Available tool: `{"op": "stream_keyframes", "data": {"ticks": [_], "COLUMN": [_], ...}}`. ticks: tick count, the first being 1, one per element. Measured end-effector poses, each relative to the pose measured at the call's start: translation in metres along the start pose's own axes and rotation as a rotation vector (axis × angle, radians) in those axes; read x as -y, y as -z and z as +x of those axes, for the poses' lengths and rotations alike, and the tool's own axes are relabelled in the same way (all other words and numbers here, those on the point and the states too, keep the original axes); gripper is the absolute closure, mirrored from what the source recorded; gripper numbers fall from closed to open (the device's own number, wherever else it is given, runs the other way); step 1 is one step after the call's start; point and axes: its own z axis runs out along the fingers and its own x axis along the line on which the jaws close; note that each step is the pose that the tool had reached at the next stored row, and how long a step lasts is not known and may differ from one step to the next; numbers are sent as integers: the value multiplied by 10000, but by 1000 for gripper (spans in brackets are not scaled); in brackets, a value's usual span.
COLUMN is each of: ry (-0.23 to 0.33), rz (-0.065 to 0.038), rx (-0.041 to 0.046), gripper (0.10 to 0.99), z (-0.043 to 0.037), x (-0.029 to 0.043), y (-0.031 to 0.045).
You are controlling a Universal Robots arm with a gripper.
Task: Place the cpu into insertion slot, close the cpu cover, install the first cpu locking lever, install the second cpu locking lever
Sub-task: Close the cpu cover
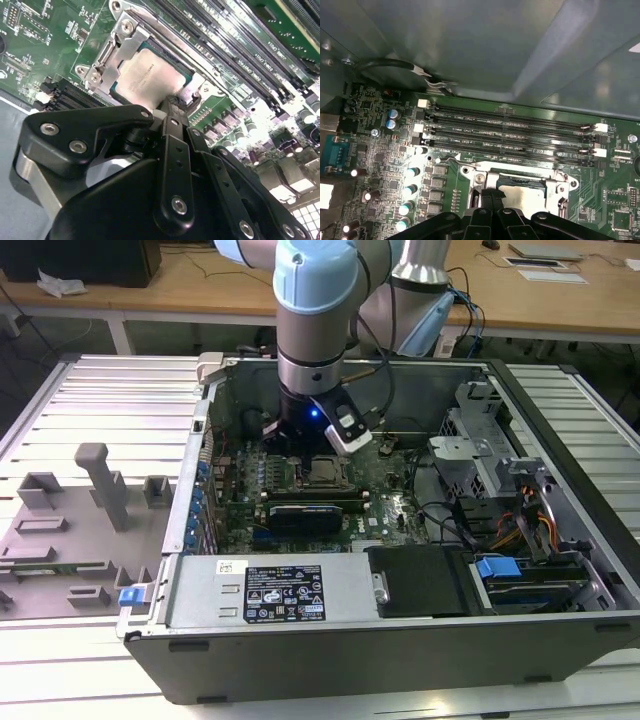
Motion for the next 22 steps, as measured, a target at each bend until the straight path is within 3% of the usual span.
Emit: {"op": "stream_keyframes", "data": {"ticks": [3, 7, 14, 18, 19, 22], "ry": [1, 3, -9, -13, -13, -9], "rz": [-2, -3, -11, -2, 15, 290], "rx": [0, -1, -66, -101, -103, -137], "gripper": [980, 980, 980, 980, 980, 980], "z": [-3, -14, -241, -271, -272, -276], "x": [-12, -10, 40, 43, 41, 23], "y": [78, 86, 85, 91, 103, 230]}}
